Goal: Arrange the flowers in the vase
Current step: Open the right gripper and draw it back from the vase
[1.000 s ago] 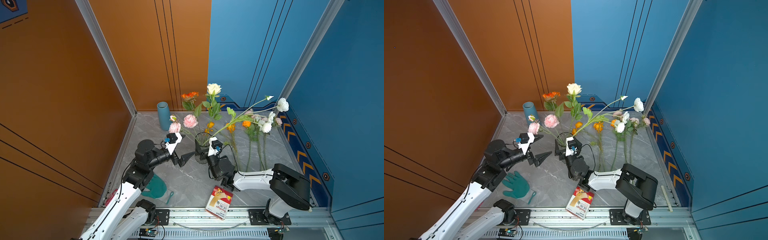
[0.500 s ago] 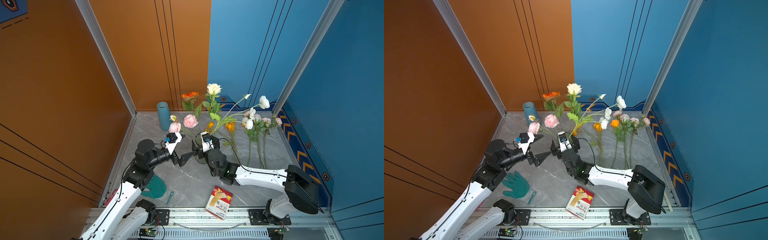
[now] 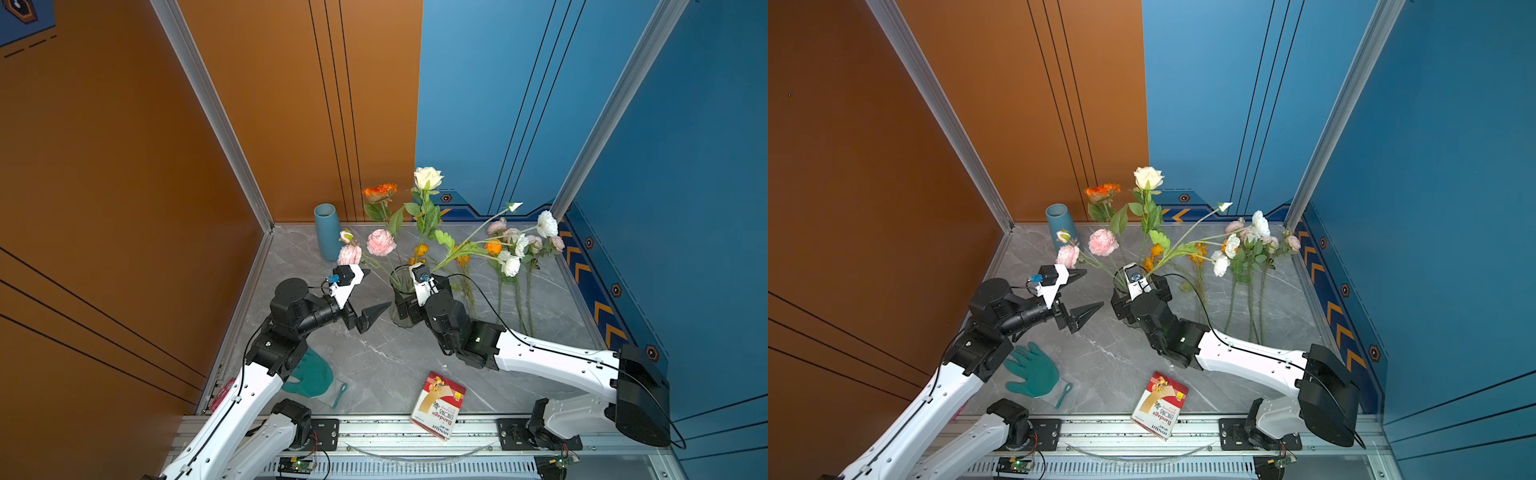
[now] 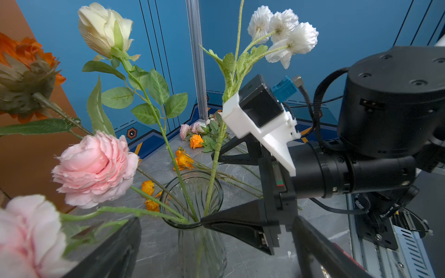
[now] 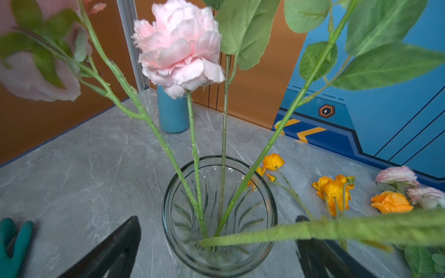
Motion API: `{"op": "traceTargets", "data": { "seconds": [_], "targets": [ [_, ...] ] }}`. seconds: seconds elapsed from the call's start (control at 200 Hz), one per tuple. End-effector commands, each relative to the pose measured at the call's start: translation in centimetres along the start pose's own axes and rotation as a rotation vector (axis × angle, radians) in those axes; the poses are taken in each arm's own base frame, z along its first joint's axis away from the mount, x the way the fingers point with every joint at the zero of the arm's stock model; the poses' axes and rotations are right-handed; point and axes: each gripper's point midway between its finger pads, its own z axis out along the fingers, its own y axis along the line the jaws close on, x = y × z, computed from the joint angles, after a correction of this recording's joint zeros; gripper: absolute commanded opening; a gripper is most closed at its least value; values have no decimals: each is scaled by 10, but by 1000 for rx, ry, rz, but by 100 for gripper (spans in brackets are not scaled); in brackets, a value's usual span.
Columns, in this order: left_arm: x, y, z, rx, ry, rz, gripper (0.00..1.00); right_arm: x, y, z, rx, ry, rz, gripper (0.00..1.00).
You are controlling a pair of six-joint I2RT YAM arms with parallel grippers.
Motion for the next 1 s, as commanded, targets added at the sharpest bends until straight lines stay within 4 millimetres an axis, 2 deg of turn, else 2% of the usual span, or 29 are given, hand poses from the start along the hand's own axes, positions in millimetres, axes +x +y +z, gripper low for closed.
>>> {"op": "traceTargets", "data": {
  "seconds": [0.0, 0.195, 0.425, 0.686, 0.861, 0.996],
  "targets": [
    [-6, -1, -1, 14, -19, 3, 98, 23, 1, -11, -81, 152, 21, 100],
    [-5, -1, 0, 17, -15, -2, 98, 44, -8, -29, -117, 271, 24, 100],
    [-4, -1, 1, 22, -12, -6, 98, 50, -19, -46, -128, 309, 38, 100],
    [-3, 0, 2, 19, -10, -9, 98, 83, -25, -62, -170, 398, 30, 98],
    [-2, -2, 4, 35, -6, -19, 98, 119, -47, -74, -111, 472, 50, 91],
    [-2, -10, 7, 76, -2, -26, 100, 152, -74, -75, -34, 511, 130, 74]
  ]
}}
